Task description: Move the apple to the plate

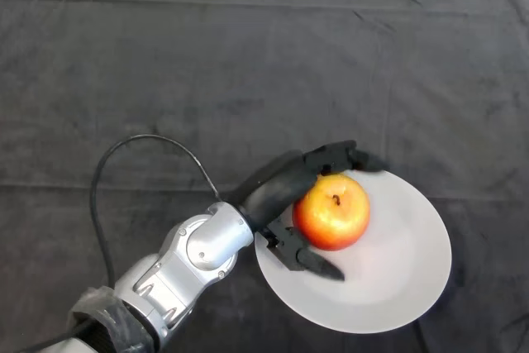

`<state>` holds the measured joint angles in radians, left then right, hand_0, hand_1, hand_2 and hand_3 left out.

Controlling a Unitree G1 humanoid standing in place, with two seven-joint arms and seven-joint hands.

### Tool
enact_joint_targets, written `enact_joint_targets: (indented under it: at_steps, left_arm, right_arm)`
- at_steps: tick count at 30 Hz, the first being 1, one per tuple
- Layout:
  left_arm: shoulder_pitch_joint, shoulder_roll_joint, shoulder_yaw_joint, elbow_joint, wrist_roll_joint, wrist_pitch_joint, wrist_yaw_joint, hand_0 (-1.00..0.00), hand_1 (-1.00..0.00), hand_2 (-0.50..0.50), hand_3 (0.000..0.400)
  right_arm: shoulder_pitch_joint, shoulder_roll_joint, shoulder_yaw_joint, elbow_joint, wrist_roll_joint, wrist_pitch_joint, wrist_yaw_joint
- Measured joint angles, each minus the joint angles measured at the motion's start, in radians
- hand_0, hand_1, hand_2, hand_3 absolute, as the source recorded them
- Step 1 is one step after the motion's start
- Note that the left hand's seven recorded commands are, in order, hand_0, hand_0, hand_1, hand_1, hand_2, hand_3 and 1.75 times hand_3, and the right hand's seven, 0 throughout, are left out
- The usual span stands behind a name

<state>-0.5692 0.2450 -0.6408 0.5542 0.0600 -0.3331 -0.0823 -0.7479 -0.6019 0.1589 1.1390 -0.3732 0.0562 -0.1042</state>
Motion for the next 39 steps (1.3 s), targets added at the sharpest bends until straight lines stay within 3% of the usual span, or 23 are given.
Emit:
enact_joint_targets:
  at_steps: [7,17,30,39]
  left_arm:
    - [-0.009,0.023,0.006,-0.004,-0.015,0.017,-0.03,0.0,0.0,0.0,0.0]
    - [-0.009,0.139,0.145,-0.005,-0.042,0.004,-0.06,0.0,0.0,0.0,0.0]
    - [-0.009,0.199,0.335,0.007,-0.088,-0.145,-0.061,0.0,0.0,0.0,0.0]
    - [-0.009,0.28,0.476,0.149,-0.127,-0.211,-0.07,0.0,0.0,0.0,0.0]
  right_arm:
    - [0.0,0.0,0.0,0.0,0.0,0.0,0.0]
    - [0.0,0.0,0.0,0.0,-0.0001,0.0,0.0]
    - [0.0,0.0,0.0,-0.001,-0.0001,0.0,0.0]
    - [0.0,0.0,0.0,-0.001,-0.0001,0.0,0.0]
